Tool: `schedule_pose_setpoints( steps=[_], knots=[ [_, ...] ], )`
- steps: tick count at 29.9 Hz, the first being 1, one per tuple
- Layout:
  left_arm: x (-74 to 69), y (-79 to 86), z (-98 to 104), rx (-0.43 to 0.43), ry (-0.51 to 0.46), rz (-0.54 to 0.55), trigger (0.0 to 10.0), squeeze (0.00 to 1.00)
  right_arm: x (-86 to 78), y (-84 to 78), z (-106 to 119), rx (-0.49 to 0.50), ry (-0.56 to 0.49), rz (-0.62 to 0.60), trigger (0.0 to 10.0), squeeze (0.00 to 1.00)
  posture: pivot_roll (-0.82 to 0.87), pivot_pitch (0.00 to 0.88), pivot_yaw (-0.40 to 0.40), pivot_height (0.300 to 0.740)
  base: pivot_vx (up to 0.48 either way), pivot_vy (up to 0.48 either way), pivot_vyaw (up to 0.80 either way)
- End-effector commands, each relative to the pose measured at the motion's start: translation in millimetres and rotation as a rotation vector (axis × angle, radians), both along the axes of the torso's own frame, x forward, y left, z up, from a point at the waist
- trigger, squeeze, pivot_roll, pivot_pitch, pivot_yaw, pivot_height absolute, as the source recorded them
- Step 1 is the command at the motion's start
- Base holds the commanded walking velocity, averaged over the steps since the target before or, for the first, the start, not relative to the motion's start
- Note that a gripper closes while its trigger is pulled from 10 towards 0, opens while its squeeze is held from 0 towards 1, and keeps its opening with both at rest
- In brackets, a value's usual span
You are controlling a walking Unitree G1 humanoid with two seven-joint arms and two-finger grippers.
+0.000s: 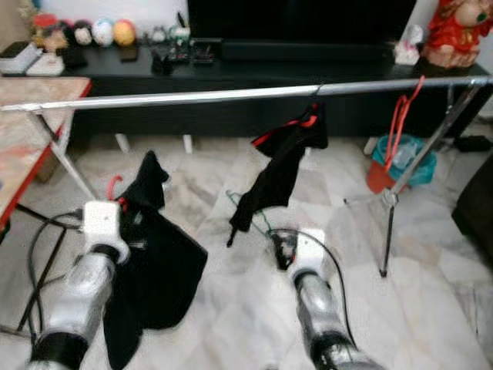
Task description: Hang hanger
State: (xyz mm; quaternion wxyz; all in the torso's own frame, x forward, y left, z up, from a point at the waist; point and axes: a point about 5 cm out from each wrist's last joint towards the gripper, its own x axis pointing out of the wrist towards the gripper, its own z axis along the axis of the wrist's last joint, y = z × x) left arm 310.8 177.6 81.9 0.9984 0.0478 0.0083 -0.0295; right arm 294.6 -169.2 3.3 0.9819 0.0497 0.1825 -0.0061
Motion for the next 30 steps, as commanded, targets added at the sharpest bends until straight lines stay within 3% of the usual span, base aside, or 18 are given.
schedule_pose_setpoints(
  steps=[1,4,19,25,30],
  knots=[
    [4.0,5.2,13,0.019,-0.051,-0.002,10.0,0.0,-0.6,6.2,-2,0.021,0.019,-0.001,10.0,0.0,0.01,0.066,-0.034,0.74,0.469,0.0,-0.8],
    [3.8,3.9,12,0.02,-0.049,-0.012,10.0,0.0,-1.3,5.5,-3,0.014,0.028,-0.001,10.0,0.0,0.01,0.065,-0.033,0.74,0.47,0.0,-0.8],
    [4.2,0.3,12,0.021,-0.035,-0.044,10.0,0.0,-2.0,3.8,-4,0.019,0.034,-0.012,10.0,0.0,0.02,0.08,-0.035,0.74,0.404,0.0,0.0],
    [0.9,-7.9,11,0.006,-0.025,-0.119,10.0,0.0,-2.1,3.3,-4,0.017,0.034,-0.006,10.0,0.0,0.02,0.09,-0.034,0.74,0.0,0.0,0.0],
    [-3.7,-22.4,7,0.052,0.032,-0.28,10.0,0.0,-1.9,3.8,-4,0.016,0.032,-0.003,10.0,0.0,0.02,0.102,-0.029,0.74,0.0,0.0,0.0]
  ],
)
